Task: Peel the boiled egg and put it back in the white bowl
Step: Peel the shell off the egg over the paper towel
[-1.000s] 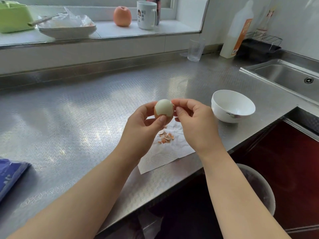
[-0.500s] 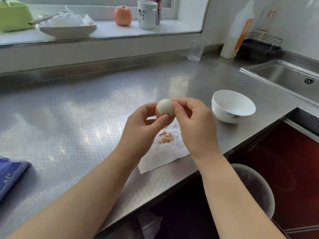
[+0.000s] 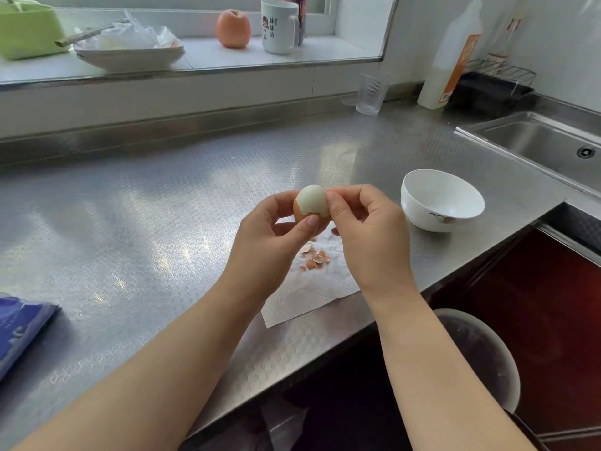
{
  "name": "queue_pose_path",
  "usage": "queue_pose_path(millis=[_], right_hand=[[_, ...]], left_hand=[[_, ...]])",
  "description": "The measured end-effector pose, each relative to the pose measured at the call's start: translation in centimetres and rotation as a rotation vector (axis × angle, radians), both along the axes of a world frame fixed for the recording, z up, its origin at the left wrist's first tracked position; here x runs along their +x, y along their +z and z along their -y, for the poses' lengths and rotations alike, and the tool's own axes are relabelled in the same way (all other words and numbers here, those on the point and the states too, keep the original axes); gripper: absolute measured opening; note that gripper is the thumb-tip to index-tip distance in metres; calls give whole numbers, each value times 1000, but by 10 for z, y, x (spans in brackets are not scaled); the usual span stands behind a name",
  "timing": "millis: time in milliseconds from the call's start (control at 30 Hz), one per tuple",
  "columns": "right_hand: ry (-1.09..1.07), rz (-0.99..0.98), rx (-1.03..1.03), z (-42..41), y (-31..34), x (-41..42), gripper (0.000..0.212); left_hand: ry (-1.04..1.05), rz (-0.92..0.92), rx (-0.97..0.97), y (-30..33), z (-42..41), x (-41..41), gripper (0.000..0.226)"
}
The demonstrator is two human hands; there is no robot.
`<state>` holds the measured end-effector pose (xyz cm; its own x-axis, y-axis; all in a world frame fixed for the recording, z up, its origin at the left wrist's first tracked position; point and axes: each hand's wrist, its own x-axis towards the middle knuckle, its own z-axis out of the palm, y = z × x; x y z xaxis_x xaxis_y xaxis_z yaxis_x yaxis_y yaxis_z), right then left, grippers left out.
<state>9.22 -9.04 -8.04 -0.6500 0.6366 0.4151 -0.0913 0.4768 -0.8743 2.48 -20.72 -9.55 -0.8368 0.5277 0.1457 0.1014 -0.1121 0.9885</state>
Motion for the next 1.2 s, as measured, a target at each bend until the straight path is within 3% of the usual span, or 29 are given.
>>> queue_pose_path(millis=[167,400,767,1067,1200], right_hand=[[-80,12,127,2,-1,-2,8],[-95,29,-14,-1,-1,-5,4],[-231,78,414,12,-6,-10,18],[-256,-33,497,17,-20,-17,32],[-272,-122,408,14,-28,-19,22]], left_hand=[[3,-5,5,0,0,-1,32],[-17,4,13,-1,0,-1,32],[59,-30,-25,-2,-1,0,31],[89,-12,-59,-3,-1,-2,31],[73,18,-60,-3,-1,-1,29]])
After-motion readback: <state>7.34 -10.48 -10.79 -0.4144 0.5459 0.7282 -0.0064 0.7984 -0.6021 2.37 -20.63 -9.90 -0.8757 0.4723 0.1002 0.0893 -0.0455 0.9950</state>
